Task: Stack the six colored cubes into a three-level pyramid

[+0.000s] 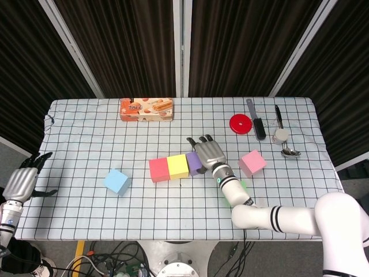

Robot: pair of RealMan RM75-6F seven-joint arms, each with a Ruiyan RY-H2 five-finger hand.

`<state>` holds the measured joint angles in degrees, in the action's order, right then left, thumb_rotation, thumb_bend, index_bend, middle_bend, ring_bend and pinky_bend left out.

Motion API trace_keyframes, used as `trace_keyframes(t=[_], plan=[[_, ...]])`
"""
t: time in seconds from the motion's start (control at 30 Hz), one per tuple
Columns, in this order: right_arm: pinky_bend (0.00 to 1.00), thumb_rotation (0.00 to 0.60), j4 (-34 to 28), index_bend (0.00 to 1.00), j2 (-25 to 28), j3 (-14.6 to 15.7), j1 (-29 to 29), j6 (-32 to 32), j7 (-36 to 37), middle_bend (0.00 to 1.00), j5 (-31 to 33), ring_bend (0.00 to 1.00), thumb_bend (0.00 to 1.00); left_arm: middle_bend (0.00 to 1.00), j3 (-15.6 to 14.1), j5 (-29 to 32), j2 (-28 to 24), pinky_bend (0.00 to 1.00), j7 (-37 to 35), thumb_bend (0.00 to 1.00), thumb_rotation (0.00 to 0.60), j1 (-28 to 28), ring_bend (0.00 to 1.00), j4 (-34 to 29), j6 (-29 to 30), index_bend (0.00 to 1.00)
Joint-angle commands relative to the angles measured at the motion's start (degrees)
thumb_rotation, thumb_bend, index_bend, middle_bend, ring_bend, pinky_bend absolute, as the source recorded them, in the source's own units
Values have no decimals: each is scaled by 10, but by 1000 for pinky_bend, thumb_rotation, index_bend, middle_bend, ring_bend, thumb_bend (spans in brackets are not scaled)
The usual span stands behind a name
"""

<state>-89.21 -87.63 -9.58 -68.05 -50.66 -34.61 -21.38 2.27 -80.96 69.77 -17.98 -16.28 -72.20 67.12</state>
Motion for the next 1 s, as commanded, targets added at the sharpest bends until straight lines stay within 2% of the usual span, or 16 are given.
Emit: trace_keyframes(t=[0.03, 0.6, 0.83, 1.0], plan=[[0, 600, -1, 0, -1, -1, 0, 2, 2, 535, 0, 94, 204, 133, 0, 0, 0, 120, 0, 0, 600, 0, 33, 0, -1, 72], [0, 600, 12, 0, -9, -3, -2, 12, 5, 528, 0, 94, 185, 133, 0, 0, 1, 120, -6, 0, 600, 2, 33, 6, -3, 72], [0, 600, 13, 0, -7, -2, -2, 23, 11, 336, -3, 40, 110, 133, -1, 0, 2, 120, -7, 0, 600, 3, 33, 7, -2, 71], [0, 600, 14, 0, -5, -1, -3, 27, 13, 262, -5, 3, 101, 133, 0, 1, 1, 120, -8, 0, 600, 3, 33, 7, -3, 72]])
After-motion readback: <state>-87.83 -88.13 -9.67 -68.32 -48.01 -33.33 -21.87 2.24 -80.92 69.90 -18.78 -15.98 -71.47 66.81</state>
